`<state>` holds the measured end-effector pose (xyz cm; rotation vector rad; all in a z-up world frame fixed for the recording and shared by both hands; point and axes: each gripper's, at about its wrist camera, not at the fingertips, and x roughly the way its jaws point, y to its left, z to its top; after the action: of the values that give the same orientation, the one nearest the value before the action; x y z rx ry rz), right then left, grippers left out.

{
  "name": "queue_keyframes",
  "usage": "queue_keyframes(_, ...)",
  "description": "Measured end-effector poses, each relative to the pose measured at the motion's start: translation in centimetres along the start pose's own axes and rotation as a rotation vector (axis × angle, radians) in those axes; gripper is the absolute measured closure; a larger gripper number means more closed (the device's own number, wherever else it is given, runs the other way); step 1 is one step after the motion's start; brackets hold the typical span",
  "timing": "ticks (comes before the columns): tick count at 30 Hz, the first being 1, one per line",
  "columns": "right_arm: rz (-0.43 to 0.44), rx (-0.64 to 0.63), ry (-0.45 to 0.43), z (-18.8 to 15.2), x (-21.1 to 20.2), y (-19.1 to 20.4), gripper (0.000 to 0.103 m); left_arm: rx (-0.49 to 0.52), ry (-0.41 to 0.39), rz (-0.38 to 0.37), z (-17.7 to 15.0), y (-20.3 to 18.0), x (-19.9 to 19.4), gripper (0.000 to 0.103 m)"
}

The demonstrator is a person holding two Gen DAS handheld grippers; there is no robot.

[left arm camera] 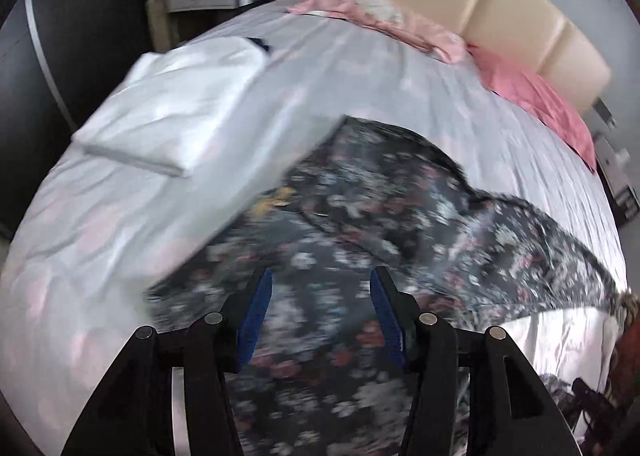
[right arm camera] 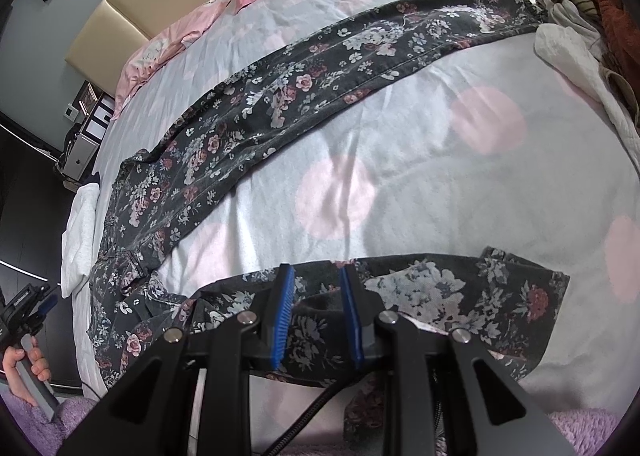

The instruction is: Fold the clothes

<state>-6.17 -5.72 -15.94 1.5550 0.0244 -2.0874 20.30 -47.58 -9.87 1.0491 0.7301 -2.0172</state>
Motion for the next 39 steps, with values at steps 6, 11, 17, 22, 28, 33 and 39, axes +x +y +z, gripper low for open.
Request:
queue_keyframes(6,0.028,0.028,-0.010,0.6,-1.1,-0.8,0.079,0.052,-0.007,-0.036,-1.8,-1.8,2.6,0.050)
queue_keyframes(11,-0.003,-0.046,0.030,2.4,-2.4,-0.6,0.079,0.027,0.027,-0.019,-2.1,-0.7,3.8,0.050)
queue_keyframes(17,-0.170,-0.161,0.139,4.6,-3.5,-2.9,0.079,-0.019,0.059,-0.046,-2.2,0.1,4.3,0.050)
queue_keyframes(22,-0.197,-0.090,0.255,4.4,-2.3,-6.8,0.079,-0.038,0.068,-0.054,-2.3,0.5,4.5,0.050)
queue_keyframes(28,-0.253,0.077,0.258,3.8,-1.5,-10.5,0.078,-0.031,0.088,-0.037,-2.6,0.3,4.9,0.050)
queue_keyframes(33,-0.293,0.138,0.291,3.7,-0.1,-10.8,0.068,-0.022,0.094,-0.004,-2.8,0.0,4.9,0.050)
queue_keyframes(39,-0.298,-0.037,0.386,3.0,2.2,-7.9,0.069,-0.004,0.086,0.053,-2.6,-0.9,4.7,0.050)
